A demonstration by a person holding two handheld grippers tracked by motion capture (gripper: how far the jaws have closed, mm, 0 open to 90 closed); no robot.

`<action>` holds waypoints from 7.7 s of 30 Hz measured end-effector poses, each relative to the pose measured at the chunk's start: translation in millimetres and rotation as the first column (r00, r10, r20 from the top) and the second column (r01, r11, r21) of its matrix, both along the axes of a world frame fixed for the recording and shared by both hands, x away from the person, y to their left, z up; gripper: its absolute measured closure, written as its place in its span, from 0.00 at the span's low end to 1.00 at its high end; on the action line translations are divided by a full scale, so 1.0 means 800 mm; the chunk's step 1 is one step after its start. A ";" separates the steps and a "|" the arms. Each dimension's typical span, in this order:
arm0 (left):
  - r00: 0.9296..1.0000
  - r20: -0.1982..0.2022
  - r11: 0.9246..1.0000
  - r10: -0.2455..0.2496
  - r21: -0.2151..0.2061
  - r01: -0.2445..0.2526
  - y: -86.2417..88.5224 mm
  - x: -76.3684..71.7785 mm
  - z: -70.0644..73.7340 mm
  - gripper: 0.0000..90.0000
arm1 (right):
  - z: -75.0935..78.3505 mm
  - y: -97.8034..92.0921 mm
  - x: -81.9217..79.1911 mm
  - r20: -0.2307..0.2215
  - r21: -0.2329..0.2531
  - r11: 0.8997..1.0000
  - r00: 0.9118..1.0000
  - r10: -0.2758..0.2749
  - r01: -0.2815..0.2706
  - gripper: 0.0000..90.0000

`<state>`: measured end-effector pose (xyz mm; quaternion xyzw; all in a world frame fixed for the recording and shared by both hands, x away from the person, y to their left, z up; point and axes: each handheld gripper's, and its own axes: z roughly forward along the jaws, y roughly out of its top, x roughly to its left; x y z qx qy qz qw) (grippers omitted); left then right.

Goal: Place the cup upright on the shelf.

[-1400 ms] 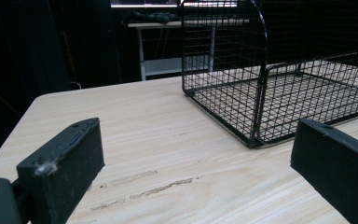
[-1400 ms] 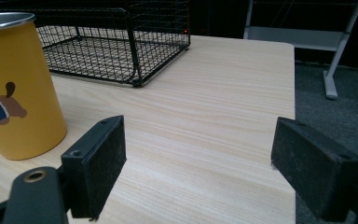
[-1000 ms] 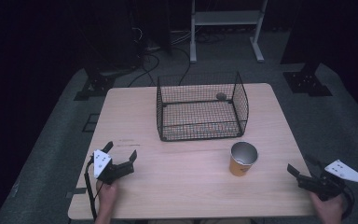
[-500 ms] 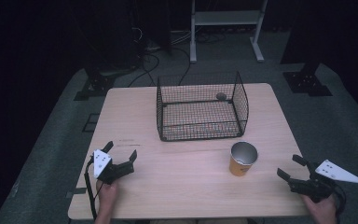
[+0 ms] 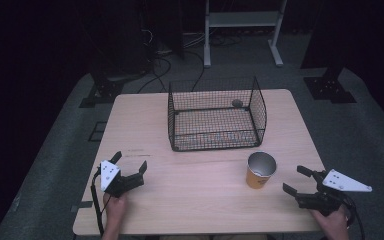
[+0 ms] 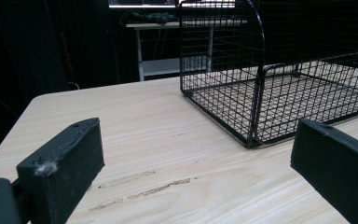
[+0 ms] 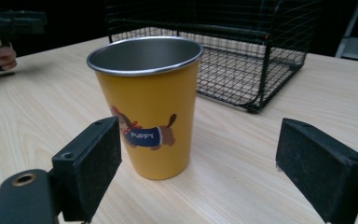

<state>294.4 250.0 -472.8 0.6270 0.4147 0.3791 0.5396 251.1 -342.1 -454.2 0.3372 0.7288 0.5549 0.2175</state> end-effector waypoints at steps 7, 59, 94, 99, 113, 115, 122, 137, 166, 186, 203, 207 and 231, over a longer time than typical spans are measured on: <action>1.000 0.000 1.000 0.000 -0.002 0.000 0.000 0.000 0.000 0.02 | -0.001 0.018 0.007 -0.018 -0.029 0.999 0.999 0.040 -0.041 0.15; 1.000 -0.014 0.999 -0.003 -0.032 0.002 0.004 0.000 0.000 0.02 | 0.022 0.106 0.083 -0.083 -0.041 0.984 0.982 0.169 -0.173 0.16; 1.000 -0.015 0.999 -0.004 -0.041 0.003 0.005 0.001 0.000 0.02 | 0.134 0.169 0.220 -0.101 -0.031 0.948 0.944 0.313 -0.318 0.16; 1.000 -0.015 0.999 -0.002 -0.043 0.002 0.006 0.001 0.000 0.02 | 0.140 0.177 0.241 -0.106 -0.030 0.947 0.943 0.316 -0.321 0.16; 1.000 -0.016 0.999 -0.001 -0.046 0.000 0.007 0.001 0.000 0.02 | 0.145 0.206 0.291 -0.117 -0.062 0.938 0.936 0.333 -0.342 0.16; 1.000 -0.015 0.999 -0.001 -0.048 0.000 0.007 0.001 0.000 0.02 | 0.146 0.209 0.299 -0.119 -0.067 0.937 0.935 0.334 -0.343 0.16; 1.000 -0.013 0.999 0.000 -0.051 0.000 0.007 0.001 0.000 0.02 | 0.142 0.217 0.324 -0.099 -0.072 0.936 0.936 0.337 -0.345 0.16; 1.000 -0.013 0.998 -0.002 -0.058 0.001 0.007 0.002 0.000 0.02 | 0.100 0.233 0.367 -0.177 -0.093 0.923 0.918 0.353 -0.373 0.16; 1.000 -0.015 0.998 -0.002 -0.062 0.001 0.008 0.002 0.000 0.02 | 0.057 0.258 0.388 -0.360 -0.236 0.864 0.866 0.347 -0.444 0.16; 1.000 -0.017 0.998 -0.008 -0.056 0.007 0.007 0.002 0.000 0.02 | 0.061 0.258 0.379 -0.331 -0.346 0.823 0.880 0.341 -0.450 0.14; 1.000 -0.017 0.998 -0.011 -0.058 0.010 0.007 0.002 0.000 0.02 | 0.077 0.251 0.368 -0.317 -0.367 0.828 0.894 0.317 -0.424 0.08; 1.000 -0.016 0.998 -0.010 -0.062 0.009 0.007 0.002 0.000 0.02 | 0.082 0.250 0.365 -0.315 -0.366 0.829 0.895 0.316 -0.422 0.08; 1.000 -0.015 0.998 -0.010 -0.054 0.009 0.007 0.002 0.000 0.02 | 0.121 0.237 0.337 -0.261 -0.345 0.857 0.916 0.305 -0.383 0.08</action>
